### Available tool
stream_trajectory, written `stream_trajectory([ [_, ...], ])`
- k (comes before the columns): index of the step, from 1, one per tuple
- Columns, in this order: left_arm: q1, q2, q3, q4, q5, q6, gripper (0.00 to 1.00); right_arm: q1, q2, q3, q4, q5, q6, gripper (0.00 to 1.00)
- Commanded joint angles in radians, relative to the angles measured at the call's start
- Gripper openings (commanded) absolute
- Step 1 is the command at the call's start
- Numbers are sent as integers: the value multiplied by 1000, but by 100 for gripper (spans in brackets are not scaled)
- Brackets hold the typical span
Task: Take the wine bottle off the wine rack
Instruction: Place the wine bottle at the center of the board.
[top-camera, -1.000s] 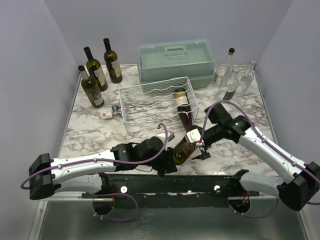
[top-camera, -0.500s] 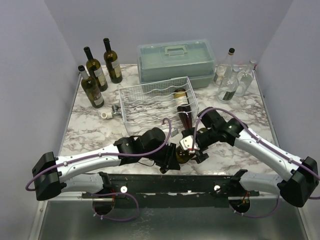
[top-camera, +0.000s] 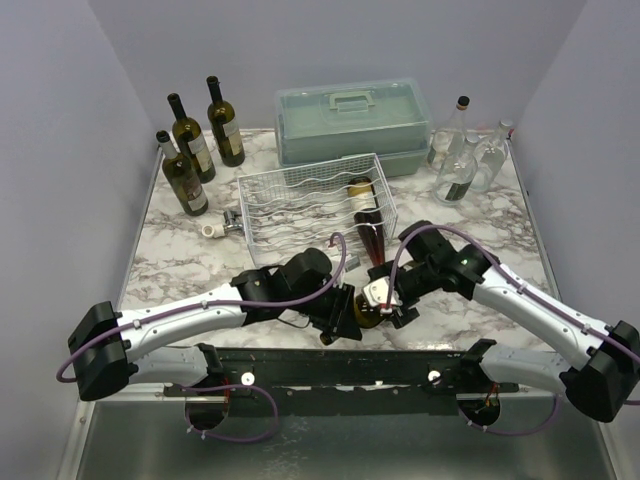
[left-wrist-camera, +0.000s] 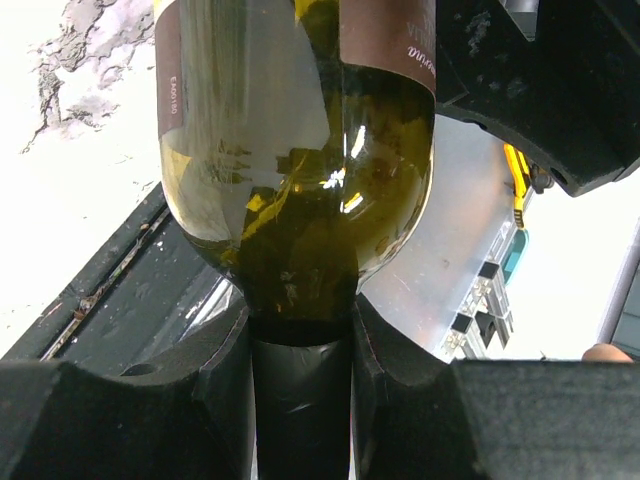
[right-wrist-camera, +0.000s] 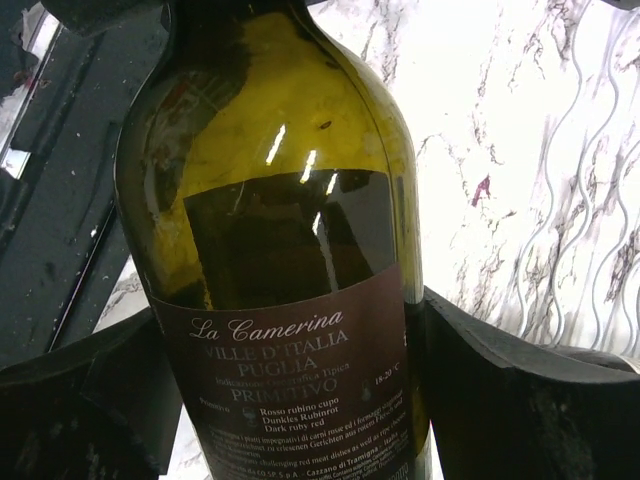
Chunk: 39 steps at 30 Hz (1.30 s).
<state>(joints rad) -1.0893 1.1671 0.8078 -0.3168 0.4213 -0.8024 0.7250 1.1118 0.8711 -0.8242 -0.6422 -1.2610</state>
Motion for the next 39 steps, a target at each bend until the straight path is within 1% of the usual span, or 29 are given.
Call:
stream_trajectory([
  [1, 26, -22, 64, 146, 34, 2, 9, 6, -46, -36, 42, 1, 20, 24],
  [2, 30, -24, 62, 149, 35, 0, 17, 4, -52, -44, 49, -4, 30, 19],
  [5, 38, -30, 57, 157, 42, -4, 35, -14, -74, -63, 75, -34, 69, 7],
  [6, 38, -32, 56, 161, 43, -6, 41, -20, -80, -68, 83, -44, 81, 6],
  [10, 44, -31, 47, 176, 57, -12, 60, -56, -102, -88, 125, -86, 142, 1],
  [13, 49, -31, 41, 192, 70, -15, 73, -76, -113, -100, 148, -103, 173, 0],
  [17, 58, -40, 30, 214, 77, -17, 84, -103, -125, -121, 179, -132, 214, 0],
  [22, 74, -66, 14, 226, 56, -11, 92, -146, -140, -145, 210, -182, 264, 0],
  [24, 78, -88, 5, 239, 34, -5, 98, -164, -146, -161, 222, -207, 276, 0],
  [28, 80, -143, -10, 307, 7, 33, 98, -191, -158, -187, 237, -236, 288, 0],
  [35, 80, -191, 2, 312, -102, 141, 99, -256, -177, -188, 258, -275, 343, 0],
  [39, 80, -254, -12, 353, -151, 222, 99, -312, -175, -186, 294, -304, 405, 0],
])
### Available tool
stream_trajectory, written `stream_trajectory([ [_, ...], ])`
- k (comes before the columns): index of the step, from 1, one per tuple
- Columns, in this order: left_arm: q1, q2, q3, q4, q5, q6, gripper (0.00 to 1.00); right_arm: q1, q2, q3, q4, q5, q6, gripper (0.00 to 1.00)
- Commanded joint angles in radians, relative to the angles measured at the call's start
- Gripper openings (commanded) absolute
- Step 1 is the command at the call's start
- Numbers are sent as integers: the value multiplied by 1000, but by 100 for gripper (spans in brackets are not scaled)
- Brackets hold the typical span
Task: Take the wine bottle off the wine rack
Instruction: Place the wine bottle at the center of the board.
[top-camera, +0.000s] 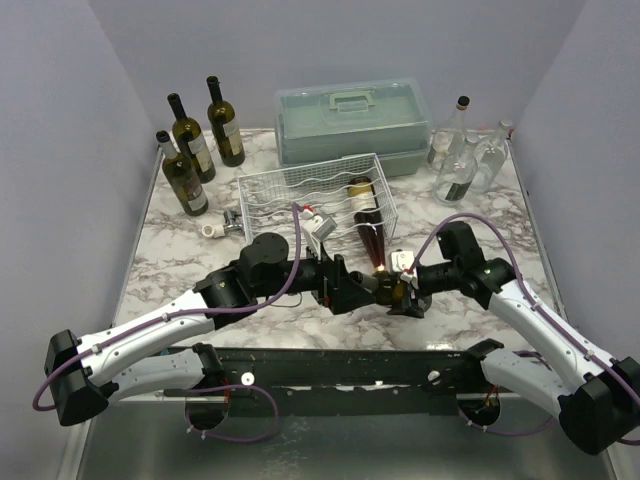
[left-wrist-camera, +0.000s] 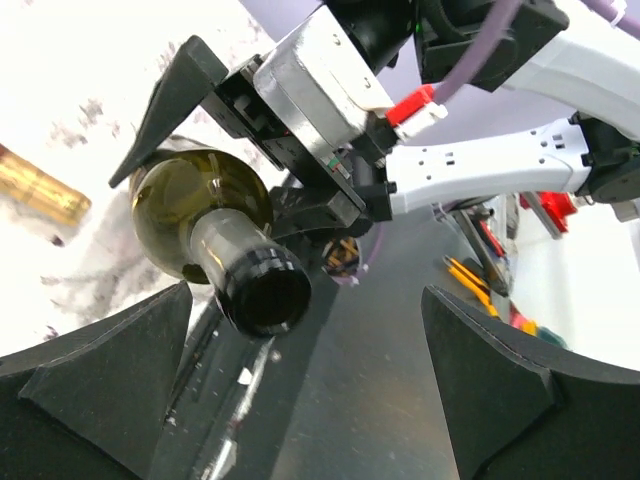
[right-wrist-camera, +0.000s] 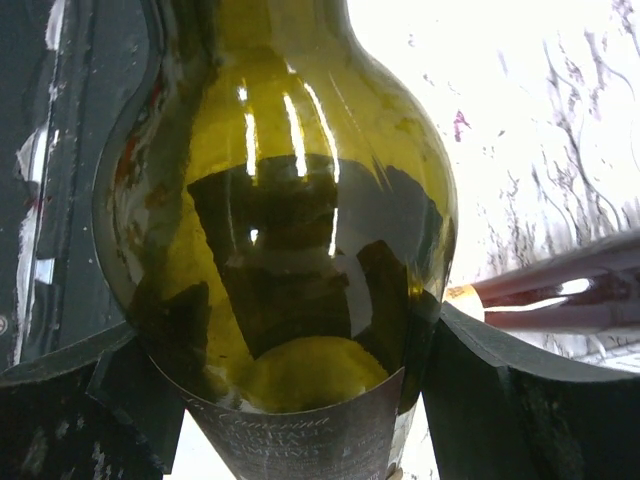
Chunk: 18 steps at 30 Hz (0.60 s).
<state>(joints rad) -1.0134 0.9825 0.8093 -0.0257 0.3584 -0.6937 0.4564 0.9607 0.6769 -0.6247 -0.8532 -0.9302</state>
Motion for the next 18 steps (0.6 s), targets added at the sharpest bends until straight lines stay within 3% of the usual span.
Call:
stream_trajectory([
  [1, 4, -91, -19, 64, -105, 134, 99, -61, -22, 12, 106, -97, 94, 0],
  [9, 4, -275, -136, 110, -237, 227, 99, -270, -47, 9, 246, -163, 256, 0],
  [18, 3, -377, -289, 165, -299, 149, 99, -371, 14, -10, 530, -104, 474, 0],
])
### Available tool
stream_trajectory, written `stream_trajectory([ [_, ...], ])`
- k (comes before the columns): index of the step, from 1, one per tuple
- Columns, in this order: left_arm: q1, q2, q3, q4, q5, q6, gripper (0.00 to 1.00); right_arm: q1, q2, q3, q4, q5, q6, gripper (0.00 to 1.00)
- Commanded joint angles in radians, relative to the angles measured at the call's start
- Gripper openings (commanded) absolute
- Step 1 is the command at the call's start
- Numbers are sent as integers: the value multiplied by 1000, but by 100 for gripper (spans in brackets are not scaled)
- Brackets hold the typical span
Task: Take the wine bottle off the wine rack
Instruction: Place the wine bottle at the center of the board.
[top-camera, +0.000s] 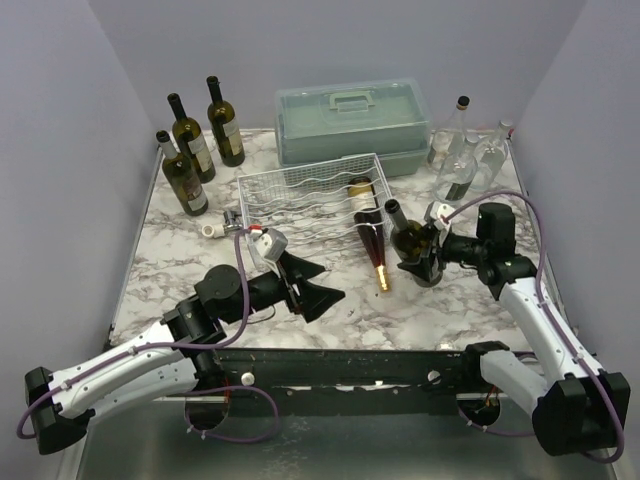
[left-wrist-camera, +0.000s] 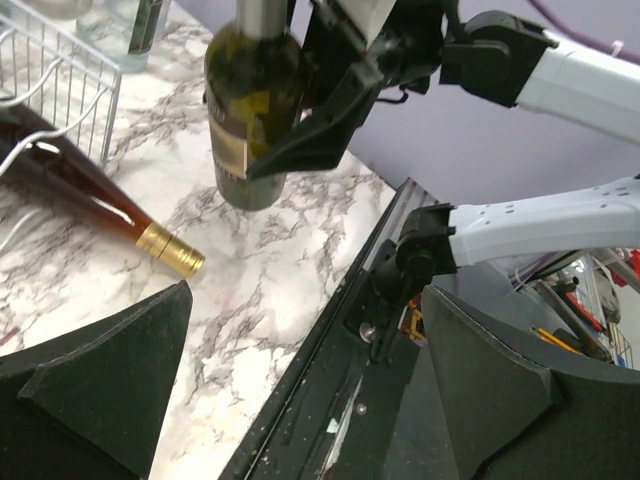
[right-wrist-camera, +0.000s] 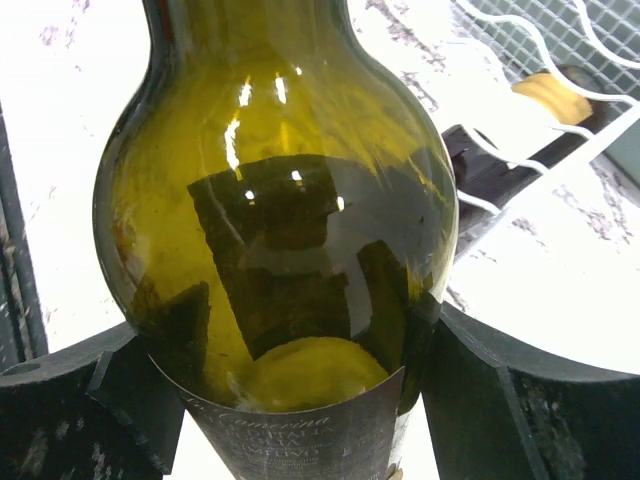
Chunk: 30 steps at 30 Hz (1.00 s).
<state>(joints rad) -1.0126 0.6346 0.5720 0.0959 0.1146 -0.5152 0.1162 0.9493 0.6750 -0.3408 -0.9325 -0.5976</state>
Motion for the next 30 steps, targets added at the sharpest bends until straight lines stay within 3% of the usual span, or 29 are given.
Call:
stream_trajectory([
  [1, 3, -36, -62, 47, -59, -37, 98, -45, 40, -16, 307, -23, 183, 0],
  [7, 3, -85, -113, 63, -83, -61, 99, -112, 119, -101, 745, -22, 396, 0],
  [20, 2, -60, -108, 85, -95, -78, 98, -112, 387, -306, 1606, 237, 623, 0],
  [24, 2, -60, -111, 87, -95, -80, 98, -111, 462, -337, 1775, 337, 659, 0],
  [30, 2, -66, -124, 92, -104, -93, 98, -112, 575, -316, 1883, 481, 643, 0],
])
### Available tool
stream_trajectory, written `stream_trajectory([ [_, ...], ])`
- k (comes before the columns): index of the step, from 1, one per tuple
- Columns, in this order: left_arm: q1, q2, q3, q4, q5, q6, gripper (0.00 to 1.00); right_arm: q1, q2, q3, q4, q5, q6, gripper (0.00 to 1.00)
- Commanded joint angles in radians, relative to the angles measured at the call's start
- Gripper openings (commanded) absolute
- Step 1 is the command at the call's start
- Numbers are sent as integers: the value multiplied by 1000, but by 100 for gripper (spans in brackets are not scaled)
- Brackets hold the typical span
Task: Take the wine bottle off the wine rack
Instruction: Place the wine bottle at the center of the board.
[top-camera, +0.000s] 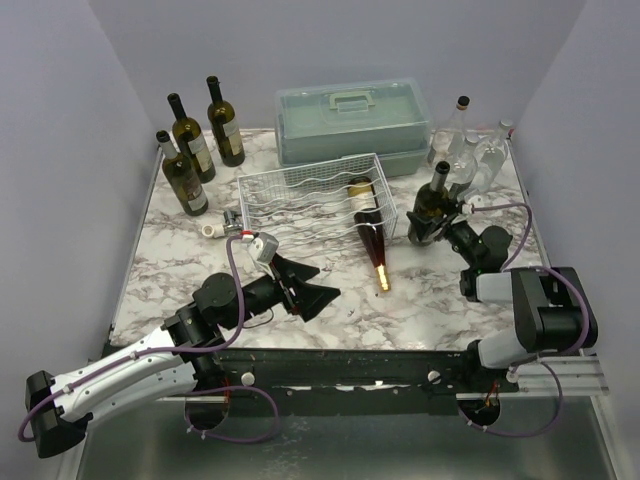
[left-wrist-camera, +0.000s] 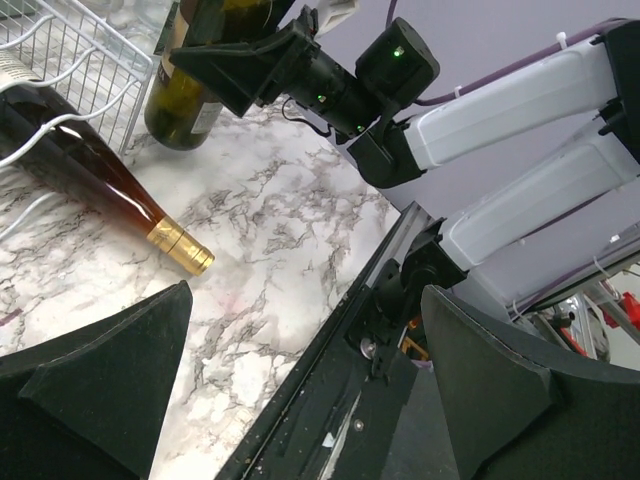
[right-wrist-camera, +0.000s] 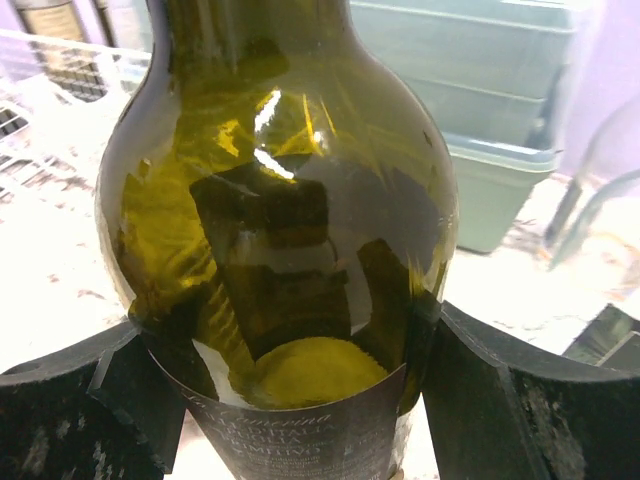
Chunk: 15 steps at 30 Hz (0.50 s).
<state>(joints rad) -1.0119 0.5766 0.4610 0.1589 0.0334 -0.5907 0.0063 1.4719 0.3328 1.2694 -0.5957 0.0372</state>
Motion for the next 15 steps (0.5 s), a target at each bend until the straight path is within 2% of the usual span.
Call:
stream_trajectory([
  [1, 1, -8, -15, 30, -23, -19, 98, -2, 74, 30, 295, 157, 7, 0],
  [8, -1, -25, -34, 33, -26, -30, 99, -2, 172, 57, 323, 183, 48, 3],
  [13, -1, -24, -44, 36, -26, -33, 98, -17, 195, 43, 338, 182, 27, 18],
  [15, 0, -21, -46, 36, -49, -36, 98, -17, 198, 38, 330, 177, 18, 29],
])
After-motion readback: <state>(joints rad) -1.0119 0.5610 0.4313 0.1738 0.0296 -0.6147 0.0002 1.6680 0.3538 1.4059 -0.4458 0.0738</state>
